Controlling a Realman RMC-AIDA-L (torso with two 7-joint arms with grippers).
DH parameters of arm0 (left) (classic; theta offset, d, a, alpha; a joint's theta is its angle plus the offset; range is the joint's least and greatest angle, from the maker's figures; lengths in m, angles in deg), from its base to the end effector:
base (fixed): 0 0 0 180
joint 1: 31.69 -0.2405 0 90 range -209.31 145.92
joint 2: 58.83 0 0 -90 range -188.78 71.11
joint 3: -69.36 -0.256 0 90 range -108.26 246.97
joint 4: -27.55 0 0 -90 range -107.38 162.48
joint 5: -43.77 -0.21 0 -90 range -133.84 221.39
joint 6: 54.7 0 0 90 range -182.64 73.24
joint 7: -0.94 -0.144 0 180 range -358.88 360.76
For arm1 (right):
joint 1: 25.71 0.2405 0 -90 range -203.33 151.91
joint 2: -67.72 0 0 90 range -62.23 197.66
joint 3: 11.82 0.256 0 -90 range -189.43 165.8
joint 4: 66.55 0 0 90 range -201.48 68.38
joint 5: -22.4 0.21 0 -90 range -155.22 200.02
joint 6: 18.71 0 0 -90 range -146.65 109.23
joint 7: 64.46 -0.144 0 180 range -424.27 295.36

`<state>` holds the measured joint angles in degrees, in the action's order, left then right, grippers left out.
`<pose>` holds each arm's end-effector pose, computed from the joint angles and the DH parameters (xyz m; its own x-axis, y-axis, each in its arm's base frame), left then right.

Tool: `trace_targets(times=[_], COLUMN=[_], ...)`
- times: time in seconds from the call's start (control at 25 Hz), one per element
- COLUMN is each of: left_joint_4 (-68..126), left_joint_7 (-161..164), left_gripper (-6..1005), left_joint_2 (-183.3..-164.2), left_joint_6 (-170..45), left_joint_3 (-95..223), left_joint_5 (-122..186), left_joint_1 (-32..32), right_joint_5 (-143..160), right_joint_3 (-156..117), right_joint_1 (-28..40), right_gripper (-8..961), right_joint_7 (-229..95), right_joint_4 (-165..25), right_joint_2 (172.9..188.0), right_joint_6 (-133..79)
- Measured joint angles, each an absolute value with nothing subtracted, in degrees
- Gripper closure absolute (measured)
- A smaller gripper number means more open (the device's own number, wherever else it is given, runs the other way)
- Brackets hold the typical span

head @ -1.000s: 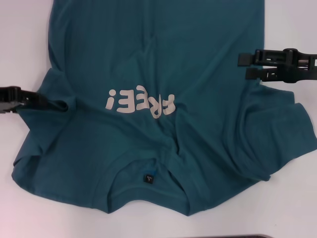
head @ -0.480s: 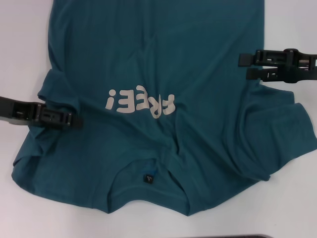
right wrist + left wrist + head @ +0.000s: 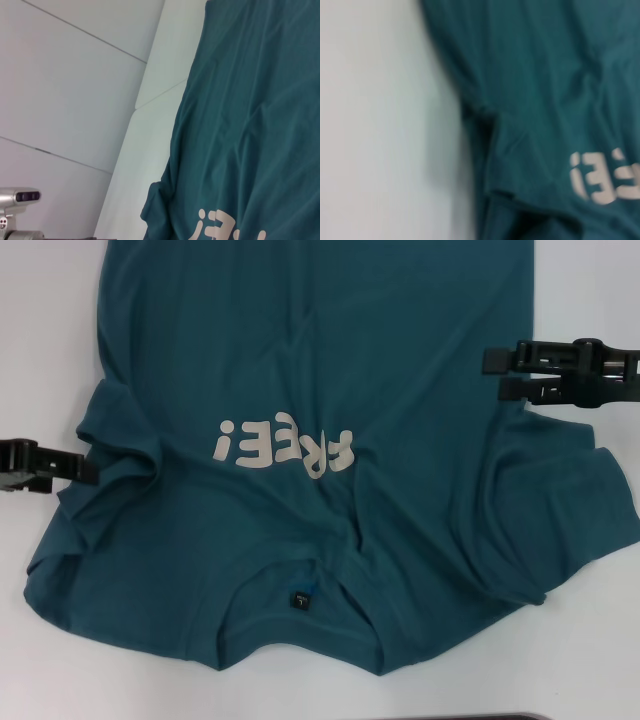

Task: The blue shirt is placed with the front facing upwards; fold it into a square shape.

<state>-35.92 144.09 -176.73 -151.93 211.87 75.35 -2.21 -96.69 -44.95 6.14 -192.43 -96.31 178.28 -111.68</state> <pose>-0.3017 0.3207 0.0717 0.2249 0.9545 0.1960 0.9546 -0.1755 -0.2406 0.2935 0.3318 0.0436 0.1247 -0.9002 -0.4172 -0.9266 -0.2560 0.2755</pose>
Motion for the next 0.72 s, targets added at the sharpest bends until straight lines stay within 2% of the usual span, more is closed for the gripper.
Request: trace_targets(times=[0.72], left_joint_4=[-31.74], left_joint_7=[143.54], left_gripper=[230], left_joint_2=[-177.32], left_joint_6=[-148.74], left_joint_3=[211.34], left_joint_5=[74.62], left_joint_1=[-1.11], right_joint_5=[-96.69], right_joint_3=[-44.95], right_joint_1=[6.14], right_gripper=[7], right_joint_7=[-192.43], right_joint_4=[-96.27], right_joint_2=[177.95], right_joint_6=[-111.64])
